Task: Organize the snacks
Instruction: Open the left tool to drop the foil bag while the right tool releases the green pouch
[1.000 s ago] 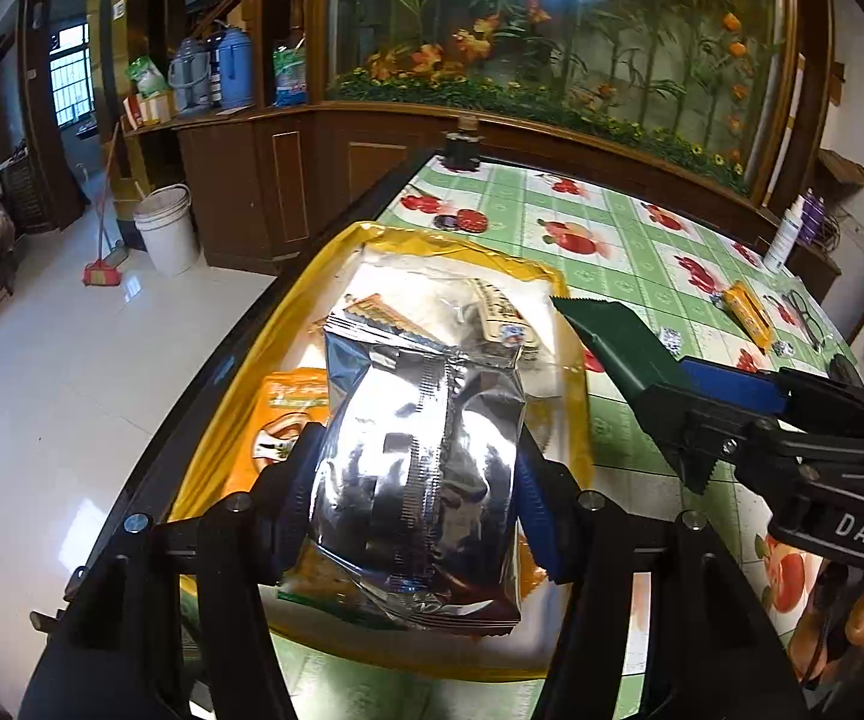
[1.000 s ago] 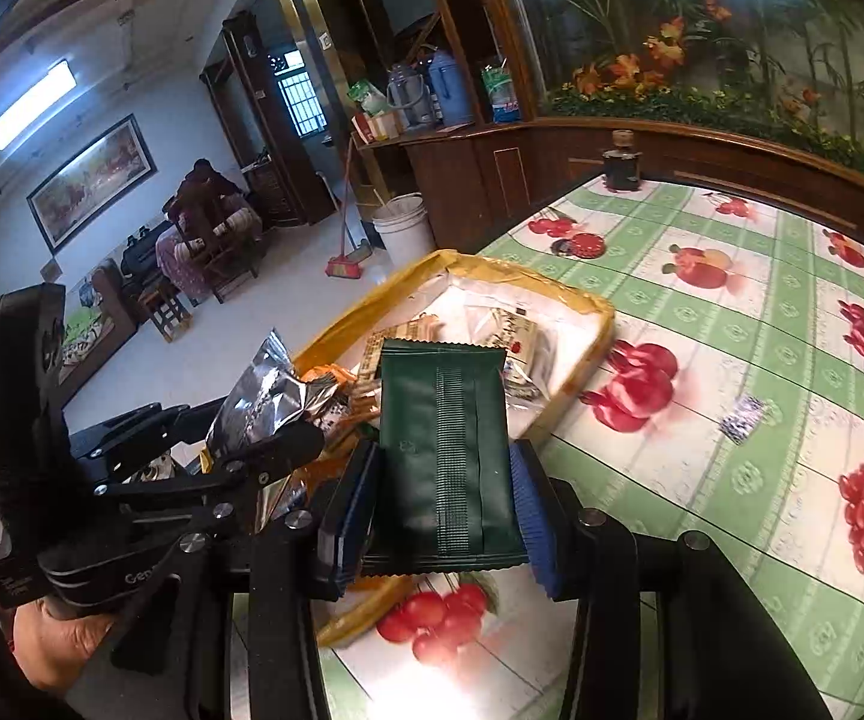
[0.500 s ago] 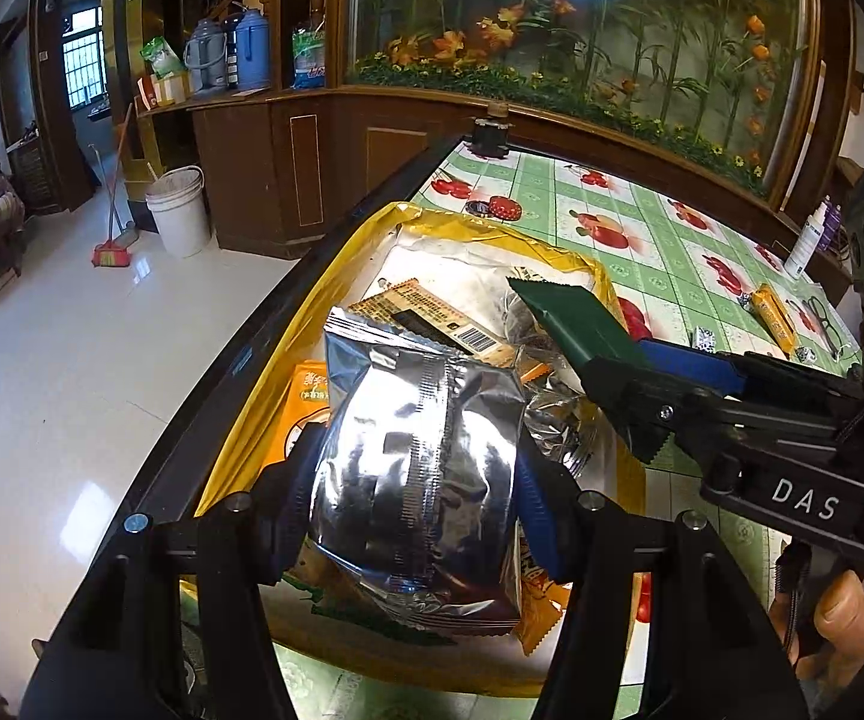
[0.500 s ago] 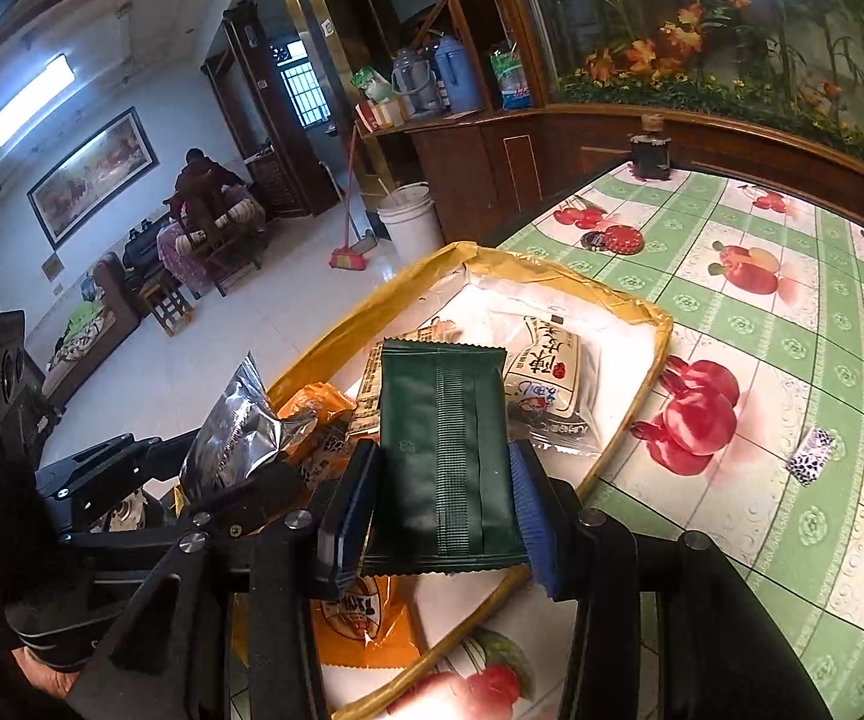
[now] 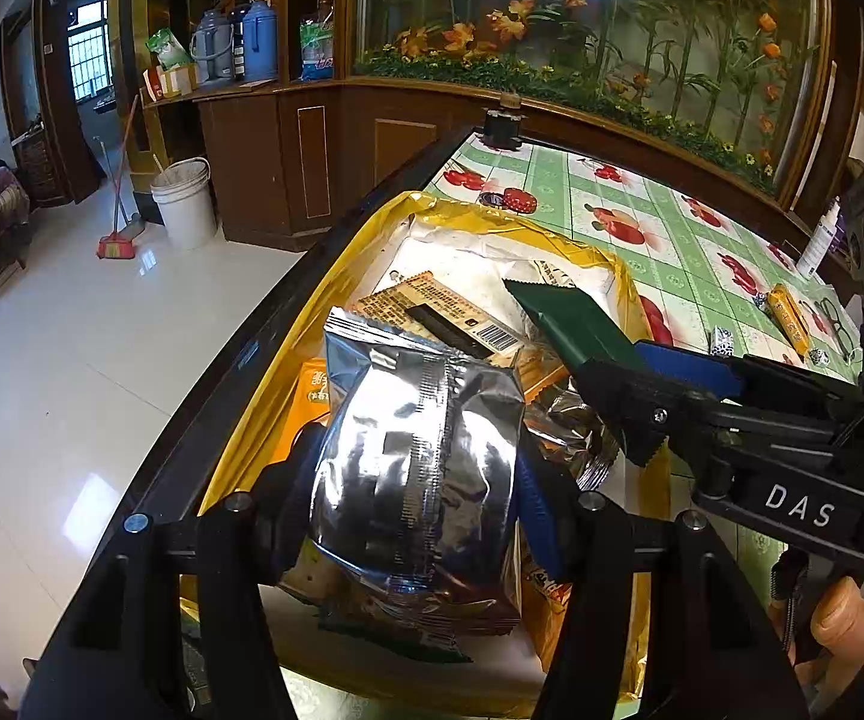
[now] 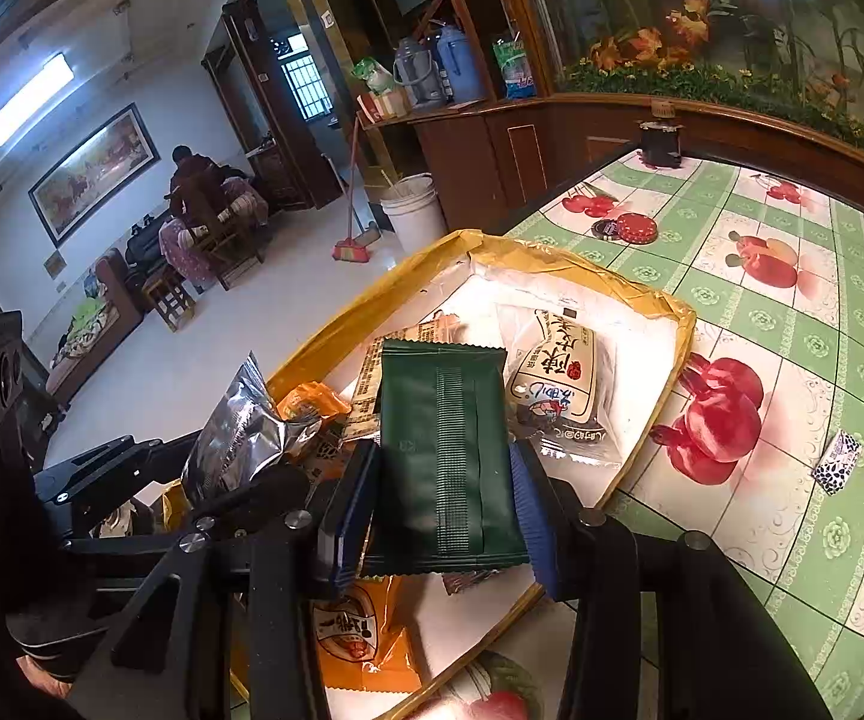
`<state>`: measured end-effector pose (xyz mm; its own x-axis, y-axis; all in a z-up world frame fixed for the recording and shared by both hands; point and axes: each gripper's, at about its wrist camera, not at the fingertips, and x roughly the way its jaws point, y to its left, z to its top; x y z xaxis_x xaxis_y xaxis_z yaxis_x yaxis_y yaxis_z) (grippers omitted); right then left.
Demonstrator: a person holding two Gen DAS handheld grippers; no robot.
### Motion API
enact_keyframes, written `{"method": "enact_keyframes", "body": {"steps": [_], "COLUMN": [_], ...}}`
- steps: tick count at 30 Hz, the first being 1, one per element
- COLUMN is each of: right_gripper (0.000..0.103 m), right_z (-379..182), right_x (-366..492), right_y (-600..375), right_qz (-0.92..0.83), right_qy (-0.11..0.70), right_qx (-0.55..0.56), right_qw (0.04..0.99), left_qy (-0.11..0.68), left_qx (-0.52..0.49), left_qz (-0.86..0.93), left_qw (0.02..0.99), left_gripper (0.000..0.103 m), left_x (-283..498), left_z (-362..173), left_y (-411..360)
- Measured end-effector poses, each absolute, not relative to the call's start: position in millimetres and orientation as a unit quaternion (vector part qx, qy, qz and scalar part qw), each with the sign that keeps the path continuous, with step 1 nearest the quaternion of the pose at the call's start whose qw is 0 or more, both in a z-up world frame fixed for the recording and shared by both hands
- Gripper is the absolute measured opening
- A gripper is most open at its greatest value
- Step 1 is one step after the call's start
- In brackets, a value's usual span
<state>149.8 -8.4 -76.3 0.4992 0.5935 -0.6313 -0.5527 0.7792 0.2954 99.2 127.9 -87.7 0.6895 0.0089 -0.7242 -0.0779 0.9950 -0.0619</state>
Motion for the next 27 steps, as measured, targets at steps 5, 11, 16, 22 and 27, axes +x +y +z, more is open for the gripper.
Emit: {"method": "enact_keyframes", "body": {"steps": [5,11,16,22,27], "right_gripper": [0.048,0.056,0.061,0.067,0.068], "right_z": [-74.8,-68.7,-60.9,-60.1,-66.2], "right_x": [150.3,147.5,144.1,139.4,137.8], "right_y": [-6.7,-14.9,-38.6,-74.3,-102.2], "right_qz": [0.328,0.322,0.308,0.282,0.259], "right_qy": [0.374,0.364,0.352,0.348,0.352], "right_qx": [0.028,0.034,0.049,0.063,0.078], "right_qw": [0.867,0.873,0.883,0.892,0.896], "left_qy": [0.403,0.394,0.384,0.373,0.371], "left_qx": [-0.045,-0.043,-0.046,-0.028,-0.010], "left_qz": [0.031,0.048,0.054,0.050,0.033], "left_qw": [0.914,0.917,0.921,0.926,0.928], "left_gripper": [0.059,0.076,0.076,0.076,0.076], "left_x": [103.0,100.6,97.4,96.2,98.1], "left_z": [-89.8,-84.3,-78.1,-70.3,-66.2], "left_y": [129.4,131.0,130.5,112.1,91.1]}}
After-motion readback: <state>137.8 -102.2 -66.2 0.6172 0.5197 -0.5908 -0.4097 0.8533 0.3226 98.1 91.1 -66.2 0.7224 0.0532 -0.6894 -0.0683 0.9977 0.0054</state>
